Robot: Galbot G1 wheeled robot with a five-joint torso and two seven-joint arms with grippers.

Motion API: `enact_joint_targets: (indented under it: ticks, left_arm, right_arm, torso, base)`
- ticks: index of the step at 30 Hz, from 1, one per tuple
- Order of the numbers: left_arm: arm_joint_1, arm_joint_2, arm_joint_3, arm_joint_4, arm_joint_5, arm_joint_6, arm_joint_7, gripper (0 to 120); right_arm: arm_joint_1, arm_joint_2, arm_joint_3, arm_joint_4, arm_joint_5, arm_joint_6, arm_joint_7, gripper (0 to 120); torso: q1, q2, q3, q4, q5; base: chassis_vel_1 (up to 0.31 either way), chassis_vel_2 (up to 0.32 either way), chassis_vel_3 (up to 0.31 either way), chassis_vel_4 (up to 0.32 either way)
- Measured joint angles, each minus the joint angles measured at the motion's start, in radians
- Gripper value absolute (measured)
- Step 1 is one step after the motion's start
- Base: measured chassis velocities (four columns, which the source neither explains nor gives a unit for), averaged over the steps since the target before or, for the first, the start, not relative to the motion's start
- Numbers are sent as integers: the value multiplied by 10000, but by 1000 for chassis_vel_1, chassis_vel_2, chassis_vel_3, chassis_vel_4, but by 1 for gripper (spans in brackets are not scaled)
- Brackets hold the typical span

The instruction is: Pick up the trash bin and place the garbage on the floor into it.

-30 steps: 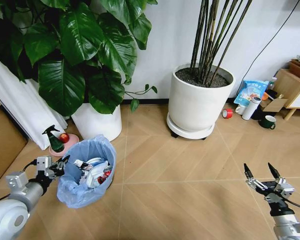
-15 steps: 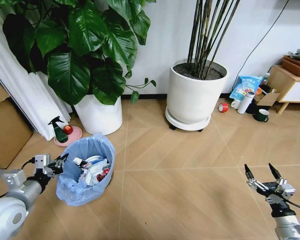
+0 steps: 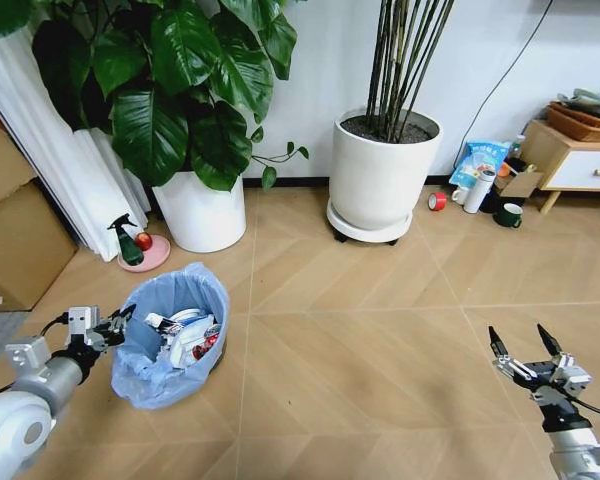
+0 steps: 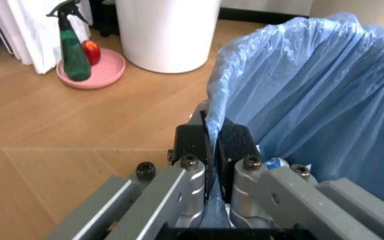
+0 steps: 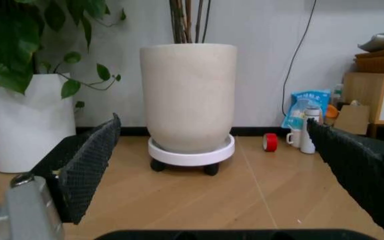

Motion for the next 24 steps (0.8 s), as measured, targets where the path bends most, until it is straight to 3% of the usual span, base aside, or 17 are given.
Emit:
enact_joint_targets:
  ticks: [24]
  left_arm:
    - [-362, 42, 197, 140, -167, 53, -57, 0]
  right_arm:
    - [199, -60, -63, -203, -1, -81, 27, 100]
  torso:
    - [0, 0, 0, -1, -4]
  base:
    - [189, -183, -184, 190]
